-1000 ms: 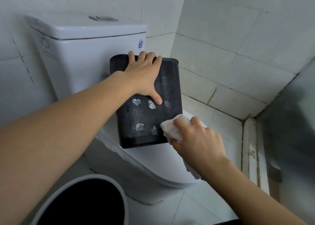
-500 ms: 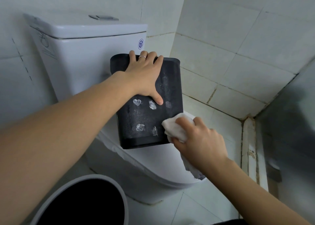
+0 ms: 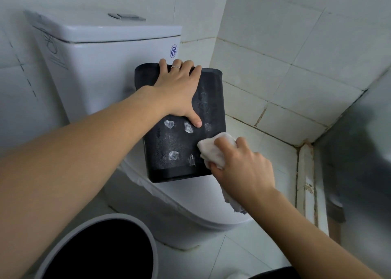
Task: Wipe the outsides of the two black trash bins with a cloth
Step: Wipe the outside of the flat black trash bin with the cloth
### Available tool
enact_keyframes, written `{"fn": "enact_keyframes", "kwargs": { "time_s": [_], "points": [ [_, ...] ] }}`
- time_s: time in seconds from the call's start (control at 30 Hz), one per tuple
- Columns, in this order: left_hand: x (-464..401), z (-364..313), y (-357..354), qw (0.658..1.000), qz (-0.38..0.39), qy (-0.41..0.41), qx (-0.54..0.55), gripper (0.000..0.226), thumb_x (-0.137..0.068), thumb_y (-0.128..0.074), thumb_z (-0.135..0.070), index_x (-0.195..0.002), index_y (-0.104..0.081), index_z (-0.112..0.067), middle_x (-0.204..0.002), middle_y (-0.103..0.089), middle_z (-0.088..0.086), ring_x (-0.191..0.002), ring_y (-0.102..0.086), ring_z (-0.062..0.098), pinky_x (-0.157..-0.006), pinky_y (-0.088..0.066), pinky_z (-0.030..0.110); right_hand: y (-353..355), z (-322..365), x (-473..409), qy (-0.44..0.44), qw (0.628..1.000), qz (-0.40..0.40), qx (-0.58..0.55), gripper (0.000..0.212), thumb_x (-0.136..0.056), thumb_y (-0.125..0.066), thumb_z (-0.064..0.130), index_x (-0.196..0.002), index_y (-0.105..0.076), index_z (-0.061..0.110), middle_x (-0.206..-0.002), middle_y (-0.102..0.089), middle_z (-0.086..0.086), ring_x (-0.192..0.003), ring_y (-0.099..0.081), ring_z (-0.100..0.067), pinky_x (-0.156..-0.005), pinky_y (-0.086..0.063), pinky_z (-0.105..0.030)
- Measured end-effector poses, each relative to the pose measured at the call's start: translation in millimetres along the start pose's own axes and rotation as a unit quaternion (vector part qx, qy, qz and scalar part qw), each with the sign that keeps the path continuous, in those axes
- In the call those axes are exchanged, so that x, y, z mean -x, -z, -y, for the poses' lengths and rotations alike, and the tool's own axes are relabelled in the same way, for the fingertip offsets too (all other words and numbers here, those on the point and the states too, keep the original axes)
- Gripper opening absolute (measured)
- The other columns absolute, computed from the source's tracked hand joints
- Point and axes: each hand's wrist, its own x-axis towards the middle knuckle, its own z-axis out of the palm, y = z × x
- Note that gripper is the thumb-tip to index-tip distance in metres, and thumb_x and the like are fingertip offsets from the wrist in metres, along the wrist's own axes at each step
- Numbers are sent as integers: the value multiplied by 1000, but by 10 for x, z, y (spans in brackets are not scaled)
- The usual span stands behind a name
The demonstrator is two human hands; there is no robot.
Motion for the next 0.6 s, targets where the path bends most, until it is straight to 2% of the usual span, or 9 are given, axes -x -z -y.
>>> {"fn": "enact_keyframes", "kwargs": {
  "time_s": [0.07, 0.17, 0.23, 0.33, 0.43, 0.6],
  "points": [
    [4, 6, 5, 1000, 2, 1, 1, 139, -34, -76, -84, -142, -29, -10, -138, -38, 9, -130, -35, 35, -107, -23, 58, -28, 10, 7, 2, 1000, -17, -3, 29, -74, -67, 41, -94, -57, 23, -76, -34, 5, -42, -51, -32, -45, -13, -20],
    [13, 24, 8, 1000, 5, 5, 7, 139, -35, -76, -83, -143, -28, -10, -139, -37, 10, -131, -33, 35, -107, -21, 58, -6, -4, -30, -9, 1000, 7, 0, 31, -83, -58, 47, -107, -52, 29, -84, -36, 5, -60, -59, -34, -47, -23, -27],
    [31, 30, 12, 1000, 5, 6, 9, 138, -36, -76, -83, -143, -29, -9, -139, -37, 10, -131, -33, 35, -108, -21, 58, 8, -85, -65, -22, 999, 33, -1, 33, -88, -51, 51, -115, -46, 33, -92, -41, 5, -74, -62, -34, -54, -32, -30],
    [44, 24, 11, 1000, 1, 9, 4, 137, -35, -76, -83, -141, -30, -9, -137, -38, 10, -129, -34, 35, -107, -21, 58, 40, -218, -111, -57, 997, 49, -4, 35, -90, -48, 51, -119, -44, 32, -100, -46, 1, -79, -62, -34, -59, -37, -32],
    [37, 4, 17, 1000, 0, 13, 0, 137, -34, -76, -83, -140, -31, -8, -135, -38, 10, -127, -35, 35, -104, -24, 55, 62, -154, -105, -57, 997, 52, 4, 34, -91, -48, 50, -118, -44, 30, -99, -45, 0, -77, -62, -35, -57, -36, -32],
    [43, -2, 33, 1000, 3, 16, -2, 138, -35, -76, -83, -141, -31, -8, -137, -38, 11, -128, -35, 36, -104, -25, 55, 65, 77, -46, -10, 998, 55, 22, 33, -90, -49, 46, -117, -43, 27, -91, -33, 4, -69, -62, -32, -45, -21, -28]
  ]
}}
